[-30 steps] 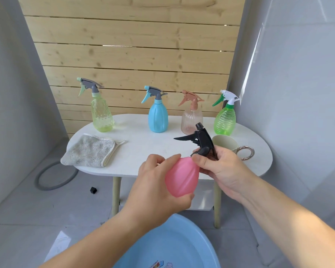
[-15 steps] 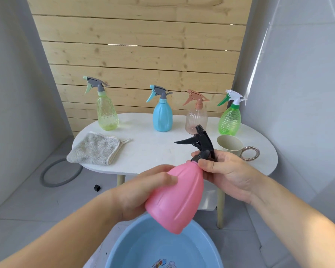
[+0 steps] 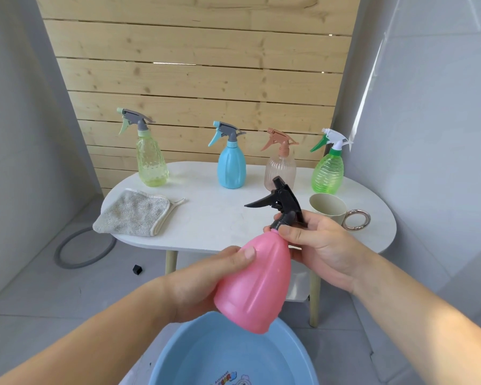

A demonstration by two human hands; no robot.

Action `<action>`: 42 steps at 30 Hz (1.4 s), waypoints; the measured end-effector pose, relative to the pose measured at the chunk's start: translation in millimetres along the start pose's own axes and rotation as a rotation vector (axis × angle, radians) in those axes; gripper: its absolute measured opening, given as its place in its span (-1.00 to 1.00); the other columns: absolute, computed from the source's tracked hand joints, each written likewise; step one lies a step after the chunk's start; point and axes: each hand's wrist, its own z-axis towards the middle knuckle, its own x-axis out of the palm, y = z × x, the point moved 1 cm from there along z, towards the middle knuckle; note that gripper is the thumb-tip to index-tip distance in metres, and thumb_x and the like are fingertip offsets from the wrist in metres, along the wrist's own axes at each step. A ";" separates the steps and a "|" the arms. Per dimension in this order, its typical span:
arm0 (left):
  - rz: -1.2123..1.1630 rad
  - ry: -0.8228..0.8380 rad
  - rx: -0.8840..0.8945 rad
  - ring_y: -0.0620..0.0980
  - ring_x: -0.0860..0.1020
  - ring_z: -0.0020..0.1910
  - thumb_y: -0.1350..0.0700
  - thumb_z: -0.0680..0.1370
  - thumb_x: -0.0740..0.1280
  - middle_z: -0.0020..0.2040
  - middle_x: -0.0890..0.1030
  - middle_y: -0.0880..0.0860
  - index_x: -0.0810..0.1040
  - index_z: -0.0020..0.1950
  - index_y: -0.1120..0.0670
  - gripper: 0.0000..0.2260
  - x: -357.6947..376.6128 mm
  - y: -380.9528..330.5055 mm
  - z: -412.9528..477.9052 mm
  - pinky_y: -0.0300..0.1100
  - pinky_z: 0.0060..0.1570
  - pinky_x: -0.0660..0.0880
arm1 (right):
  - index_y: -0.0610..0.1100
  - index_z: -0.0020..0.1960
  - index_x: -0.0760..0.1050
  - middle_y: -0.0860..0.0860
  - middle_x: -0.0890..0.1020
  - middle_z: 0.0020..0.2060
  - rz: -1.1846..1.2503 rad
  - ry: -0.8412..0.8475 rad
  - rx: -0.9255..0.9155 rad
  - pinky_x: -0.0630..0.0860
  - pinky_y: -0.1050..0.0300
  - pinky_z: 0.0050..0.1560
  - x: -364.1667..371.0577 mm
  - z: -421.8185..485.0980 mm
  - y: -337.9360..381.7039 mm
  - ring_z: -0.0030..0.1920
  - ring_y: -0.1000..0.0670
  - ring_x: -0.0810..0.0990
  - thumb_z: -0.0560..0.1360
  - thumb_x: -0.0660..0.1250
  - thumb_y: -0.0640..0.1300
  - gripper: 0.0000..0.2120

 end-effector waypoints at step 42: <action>0.094 -0.321 0.000 -0.01 0.71 0.06 -0.19 0.36 0.49 0.11 0.72 -0.02 0.56 0.31 -0.05 -0.45 -19.1 15.7 -1.2 -0.04 0.04 0.65 | -0.08 -0.06 0.53 0.08 0.66 -0.27 -0.160 -0.563 -0.370 0.61 0.11 -0.18 -18.8 40.1 36.4 -0.19 0.02 0.66 0.46 0.49 -0.20 -0.85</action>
